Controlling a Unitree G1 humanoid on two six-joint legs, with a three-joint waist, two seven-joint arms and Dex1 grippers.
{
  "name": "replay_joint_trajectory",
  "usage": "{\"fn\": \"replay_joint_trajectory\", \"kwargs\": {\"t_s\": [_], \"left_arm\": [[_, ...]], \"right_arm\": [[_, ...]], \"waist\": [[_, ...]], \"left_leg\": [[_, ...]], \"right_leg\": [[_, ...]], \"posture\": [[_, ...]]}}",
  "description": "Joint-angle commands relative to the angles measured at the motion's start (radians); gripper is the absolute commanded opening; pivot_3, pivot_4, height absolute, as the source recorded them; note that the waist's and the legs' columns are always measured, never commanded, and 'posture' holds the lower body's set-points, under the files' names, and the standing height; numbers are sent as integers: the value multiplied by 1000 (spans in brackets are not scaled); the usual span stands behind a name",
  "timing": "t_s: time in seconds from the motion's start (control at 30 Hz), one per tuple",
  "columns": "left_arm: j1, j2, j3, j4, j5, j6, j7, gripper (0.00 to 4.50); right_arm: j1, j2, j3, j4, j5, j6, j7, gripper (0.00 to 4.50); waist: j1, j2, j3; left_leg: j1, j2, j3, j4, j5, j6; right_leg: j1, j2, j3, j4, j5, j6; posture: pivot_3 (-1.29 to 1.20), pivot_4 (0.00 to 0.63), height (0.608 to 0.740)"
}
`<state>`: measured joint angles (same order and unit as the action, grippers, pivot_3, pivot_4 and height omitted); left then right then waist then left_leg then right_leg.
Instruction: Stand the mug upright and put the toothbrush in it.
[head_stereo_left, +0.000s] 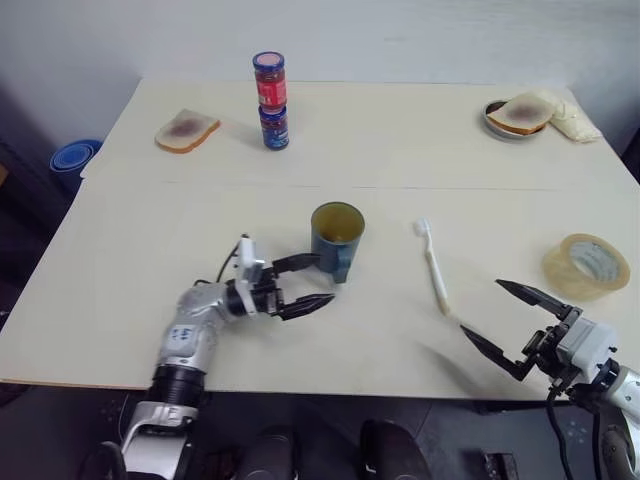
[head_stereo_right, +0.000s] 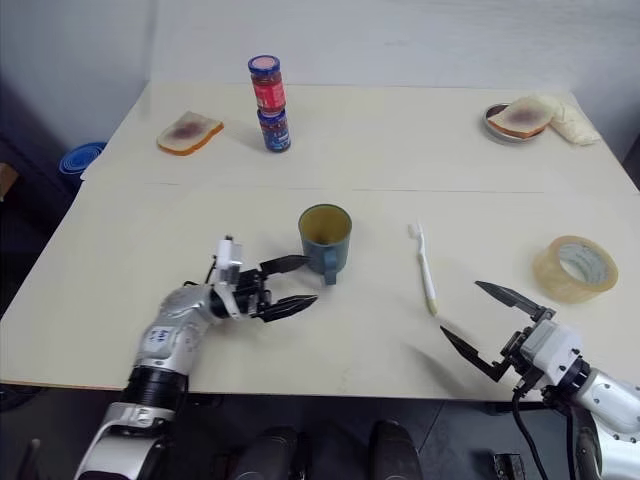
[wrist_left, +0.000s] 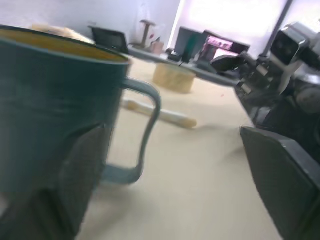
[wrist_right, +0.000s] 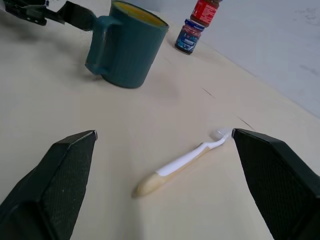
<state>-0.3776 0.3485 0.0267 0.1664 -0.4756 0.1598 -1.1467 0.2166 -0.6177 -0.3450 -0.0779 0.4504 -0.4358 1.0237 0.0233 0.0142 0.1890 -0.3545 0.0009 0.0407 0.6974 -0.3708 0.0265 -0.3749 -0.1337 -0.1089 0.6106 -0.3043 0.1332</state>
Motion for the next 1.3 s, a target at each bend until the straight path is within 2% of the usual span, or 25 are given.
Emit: {"fn": "replay_joint_trajectory", "kwargs": {"t_s": [0.03,0.2,0.3,0.37,0.43,0.53,0.7,0.83,0.9,1.0,1.1,1.23,1.3], "left_arm": [[83,107,73,-128,-51,34,-30,4464],[217,241,182,-241,-99,-7,-93,4464],[298,285,293,-317,-154,-4,-73,4464],[327,300,322,-342,-166,0,-62,4464],[345,293,346,-355,-171,-4,-30,4464],[373,285,344,-382,-169,-6,-8,4464],[380,271,330,-398,-166,-1,33,4464],[380,258,313,-416,-158,-16,57,4464],[379,253,314,-426,-157,-24,71,4464],[391,258,325,-447,-166,-23,84,4500],[415,264,343,-464,-172,-27,90,4500],[433,269,351,-476,-170,-30,91,4500],[430,271,349,-477,-168,-33,90,4500]], "right_arm": [[37,-21,-29,-43,33,56,-17,4500],[145,-43,-124,-51,95,124,2,4500],[186,-62,-174,-33,78,132,0,4500],[176,-77,-173,-58,81,167,-10,4500],[125,-130,-134,-134,92,332,-78,4500],[-65,-243,-27,-215,91,720,-252,4500],[-409,-327,146,-175,178,1236,-348,4500],[-685,-316,343,-12,71,1439,-378,4500],[-775,-317,424,58,24,1495,-370,4500],[-861,-285,470,137,8,1547,-346,3940],[-918,-261,505,170,8,1605,-310,2922],[-937,-272,585,188,-52,1568,-252,1525],[-937,-262,577,200,-64,1560,-242,815]], "waist": [[0,0,0],[5,1,0],[2,0,0],[-1,0,0],[-5,1,0],[-24,3,0],[-19,3,0],[-13,3,0],[-10,3,0],[-7,2,0],[-9,2,0],[-16,2,-1],[-17,1,-1]], "left_leg": [[0,0,0,0,0,0],[-1,0,-3,-1,0,0],[-1,-2,-3,-1,-1,1],[0,-1,-3,-1,-2,1],[1,0,-2,-1,-2,1],[2,1,0,-1,-2,0],[-1,4,-4,-1,-3,-2],[-4,2,-5,0,-3,-2],[-6,-1,-4,0,-3,1],[-6,-2,-4,0,-3,1],[-6,-2,-4,0,-3,1],[-6,-1,-4,0,-3,1],[-6,0,-4,0,-3,1]], "right_leg": [[0,0,0,0,0,0],[0,-1,-1,-1,0,0],[1,-3,0,-3,0,0],[2,-2,2,-3,0,0],[2,-2,2,-5,0,0],[1,-2,3,-4,0,0],[-1,-1,3,0,-2,-5],[-3,-1,1,-1,-3,-6],[-4,-3,-1,-1,-2,-4],[-3,-3,-3,-3,-1,-3],[-3,-3,-4,-2,-1,-2],[-3,-2,-4,-3,-1,-2],[-3,-1,-5,-3,-1,-2]], "posture": [[0,150,740],[0,150,740],[0,150,740],[0,150,740],[0,150,740],[0,150,740],[0,150,740],[0,150,740],[0,150,740],[0,150,740],[0,150,740],[0,150,740],[0,150,740]]}}
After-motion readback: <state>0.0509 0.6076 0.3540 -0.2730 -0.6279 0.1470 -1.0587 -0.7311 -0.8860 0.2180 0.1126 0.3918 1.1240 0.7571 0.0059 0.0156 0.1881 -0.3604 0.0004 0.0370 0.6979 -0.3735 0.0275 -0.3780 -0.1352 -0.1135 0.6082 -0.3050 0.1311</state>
